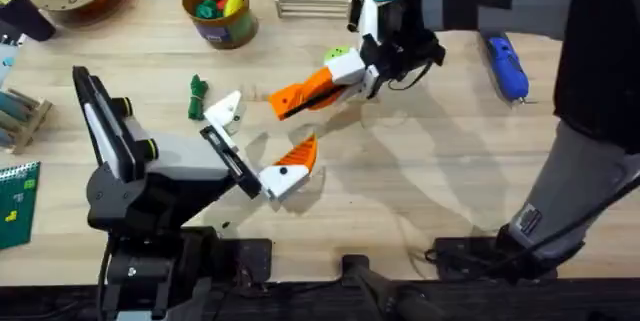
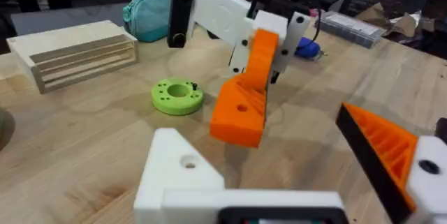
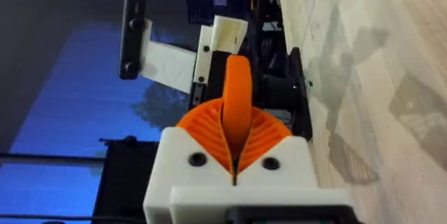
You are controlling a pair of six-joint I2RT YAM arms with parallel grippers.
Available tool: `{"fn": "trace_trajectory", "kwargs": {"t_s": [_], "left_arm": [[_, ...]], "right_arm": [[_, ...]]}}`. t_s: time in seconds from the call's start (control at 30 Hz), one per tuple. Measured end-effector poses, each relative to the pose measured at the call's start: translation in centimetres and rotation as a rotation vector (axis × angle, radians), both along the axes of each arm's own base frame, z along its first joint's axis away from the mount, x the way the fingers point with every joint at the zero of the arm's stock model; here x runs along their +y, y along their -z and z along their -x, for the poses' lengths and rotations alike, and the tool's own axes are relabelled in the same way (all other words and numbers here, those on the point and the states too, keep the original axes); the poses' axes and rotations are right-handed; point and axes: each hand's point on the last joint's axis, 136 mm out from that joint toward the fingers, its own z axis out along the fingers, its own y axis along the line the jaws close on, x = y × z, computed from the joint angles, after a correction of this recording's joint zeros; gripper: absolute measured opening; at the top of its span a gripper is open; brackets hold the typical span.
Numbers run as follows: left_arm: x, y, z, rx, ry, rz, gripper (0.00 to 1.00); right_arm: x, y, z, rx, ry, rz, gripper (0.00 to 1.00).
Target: Pick up the gripper from the table and insert it into the empty holder that is missing its gripper. Then pick up a screw, insert it into the mounting hole, and use the screwdriver to tighten it. Finally, clean up the table by picking up the vegetable and placing it into the bucket.
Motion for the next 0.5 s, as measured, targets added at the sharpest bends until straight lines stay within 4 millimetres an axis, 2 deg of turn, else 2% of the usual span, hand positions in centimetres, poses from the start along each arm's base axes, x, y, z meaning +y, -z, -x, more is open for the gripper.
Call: {"fn": "trace_trajectory", "kwargs": {"t_s": [0.13, 0.3, 0.5], "left_arm": [[0.0, 0.0, 0.0, 0.0, 0.0, 0.0, 0.97], [0.0, 0.0, 0.0, 0.0, 0.0, 0.0, 0.97], [0.0, 0.0, 0.0, 0.0, 0.0, 0.0, 0.97]], "right_arm": [[1.0, 0.1, 0.4, -0.041, -0.031, -0.018, 0.008], [2.0, 0.2, -0.1, -0.102, -0.048, -0.049, 0.008], [3.1, 0.2, 0.2, -0.103, -0.075, -0.051, 0.008]]}}
